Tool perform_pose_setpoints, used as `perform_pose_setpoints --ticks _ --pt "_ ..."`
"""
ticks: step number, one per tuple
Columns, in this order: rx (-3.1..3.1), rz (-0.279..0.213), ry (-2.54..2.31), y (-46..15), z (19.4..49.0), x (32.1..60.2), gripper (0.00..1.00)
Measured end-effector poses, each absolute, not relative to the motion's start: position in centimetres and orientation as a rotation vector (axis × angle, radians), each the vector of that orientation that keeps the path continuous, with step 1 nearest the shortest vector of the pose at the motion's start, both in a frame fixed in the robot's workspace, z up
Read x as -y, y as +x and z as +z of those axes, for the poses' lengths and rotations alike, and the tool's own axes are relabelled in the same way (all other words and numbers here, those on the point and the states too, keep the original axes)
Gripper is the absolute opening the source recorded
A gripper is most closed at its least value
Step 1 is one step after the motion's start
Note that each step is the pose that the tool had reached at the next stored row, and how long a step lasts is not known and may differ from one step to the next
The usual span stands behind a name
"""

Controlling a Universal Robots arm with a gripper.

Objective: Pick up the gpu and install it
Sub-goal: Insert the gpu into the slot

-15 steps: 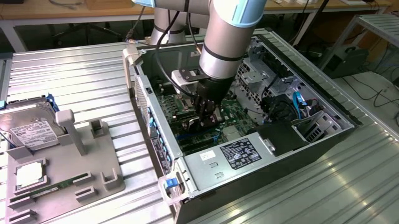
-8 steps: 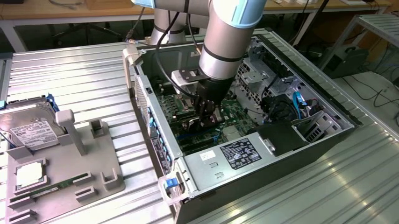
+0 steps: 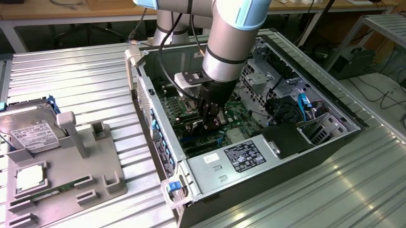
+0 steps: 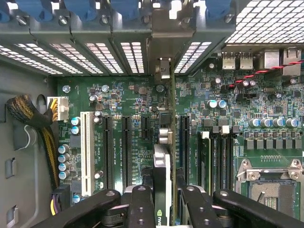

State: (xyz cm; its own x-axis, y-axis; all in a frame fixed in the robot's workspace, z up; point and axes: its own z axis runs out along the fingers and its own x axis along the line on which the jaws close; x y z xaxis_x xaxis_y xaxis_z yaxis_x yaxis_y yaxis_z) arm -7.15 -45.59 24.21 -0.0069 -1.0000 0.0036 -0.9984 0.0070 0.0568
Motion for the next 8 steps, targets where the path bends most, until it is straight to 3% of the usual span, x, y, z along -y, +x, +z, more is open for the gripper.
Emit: perform_pose_setpoints --ticks 8 --pt "2.198 -0.058 2.183 -7.16 24.20 45.59 0.27"
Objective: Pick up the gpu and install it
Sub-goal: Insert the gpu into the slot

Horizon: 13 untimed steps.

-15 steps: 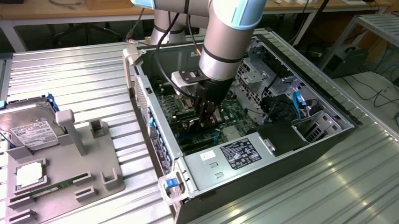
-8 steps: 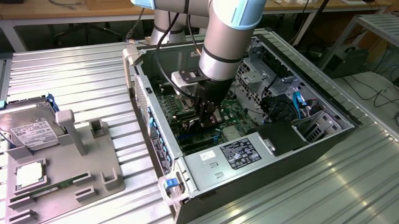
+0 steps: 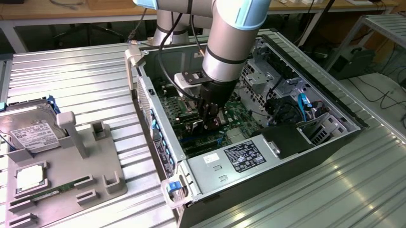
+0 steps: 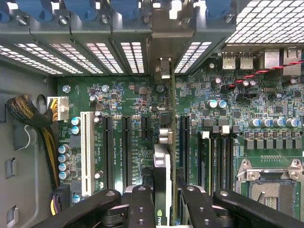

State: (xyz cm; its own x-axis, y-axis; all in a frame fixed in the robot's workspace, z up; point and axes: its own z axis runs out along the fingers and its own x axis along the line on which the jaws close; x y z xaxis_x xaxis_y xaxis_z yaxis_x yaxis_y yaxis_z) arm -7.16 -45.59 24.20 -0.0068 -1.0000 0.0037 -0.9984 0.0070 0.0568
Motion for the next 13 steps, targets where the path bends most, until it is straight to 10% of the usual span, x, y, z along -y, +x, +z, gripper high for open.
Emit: perform_pose_setpoints --ticks 13 --pt "2.199 -0.059 2.183 -7.19 23.89 45.59 0.27"
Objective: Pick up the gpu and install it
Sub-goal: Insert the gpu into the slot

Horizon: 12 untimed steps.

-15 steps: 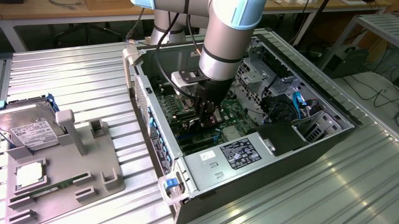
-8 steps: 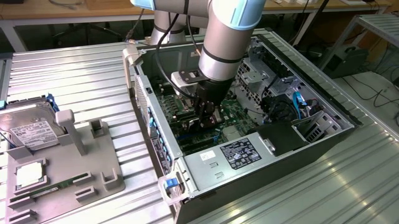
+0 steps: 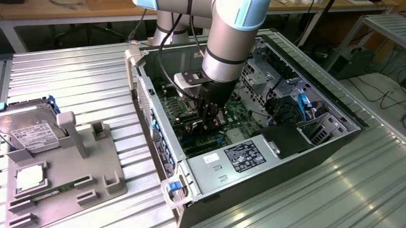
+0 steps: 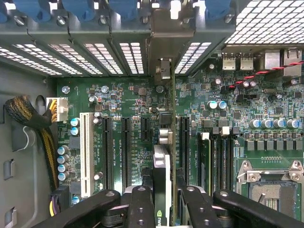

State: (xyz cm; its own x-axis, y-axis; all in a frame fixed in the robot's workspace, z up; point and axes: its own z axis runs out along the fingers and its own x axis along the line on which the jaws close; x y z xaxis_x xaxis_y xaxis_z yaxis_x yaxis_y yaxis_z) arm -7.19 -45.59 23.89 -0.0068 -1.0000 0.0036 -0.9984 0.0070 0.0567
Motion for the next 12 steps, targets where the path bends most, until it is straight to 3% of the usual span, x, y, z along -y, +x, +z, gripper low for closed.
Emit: perform_pose_setpoints --ticks 2,3,12 --pt "2.200 -0.059 2.184 -7.2 23.8 45.6 0.28" --pt "2.199 -0.058 2.183 -7.2 23.9 45.6 0.34" --pt "2.202 -0.052 2.186 -7.2 26.9 45.6 0.34"
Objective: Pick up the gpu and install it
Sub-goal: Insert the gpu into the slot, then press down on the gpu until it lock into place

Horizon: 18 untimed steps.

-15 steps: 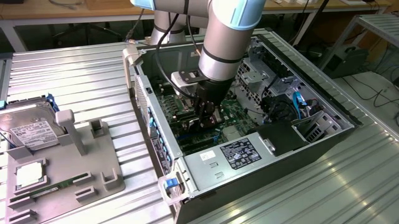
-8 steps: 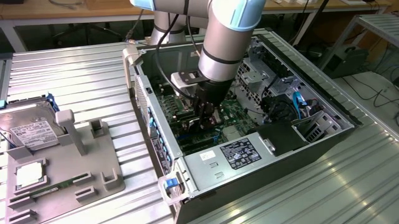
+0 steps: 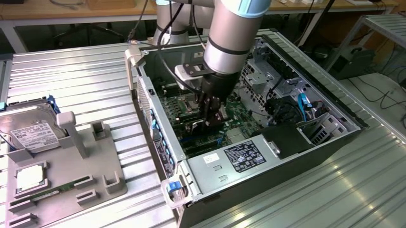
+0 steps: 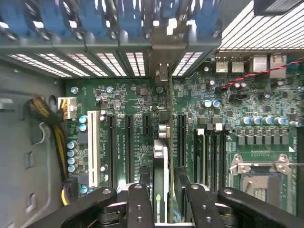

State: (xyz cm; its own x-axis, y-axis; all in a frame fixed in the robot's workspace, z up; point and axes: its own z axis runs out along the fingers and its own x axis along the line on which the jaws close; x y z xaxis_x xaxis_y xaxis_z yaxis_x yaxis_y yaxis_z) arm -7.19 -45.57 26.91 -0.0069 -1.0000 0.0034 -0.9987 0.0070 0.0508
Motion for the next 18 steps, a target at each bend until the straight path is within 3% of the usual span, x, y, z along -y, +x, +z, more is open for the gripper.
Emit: perform_pose_setpoints --ticks 4,9,18 --pt "2.202 -0.051 2.187 -7.19 27.70 45.56 0.33" --pt "2.202 -0.051 2.187 -7.19 27.71 45.56 0.11" --pt "2.202 -0.051 2.187 -7.20 27.71 45.56 0.11"
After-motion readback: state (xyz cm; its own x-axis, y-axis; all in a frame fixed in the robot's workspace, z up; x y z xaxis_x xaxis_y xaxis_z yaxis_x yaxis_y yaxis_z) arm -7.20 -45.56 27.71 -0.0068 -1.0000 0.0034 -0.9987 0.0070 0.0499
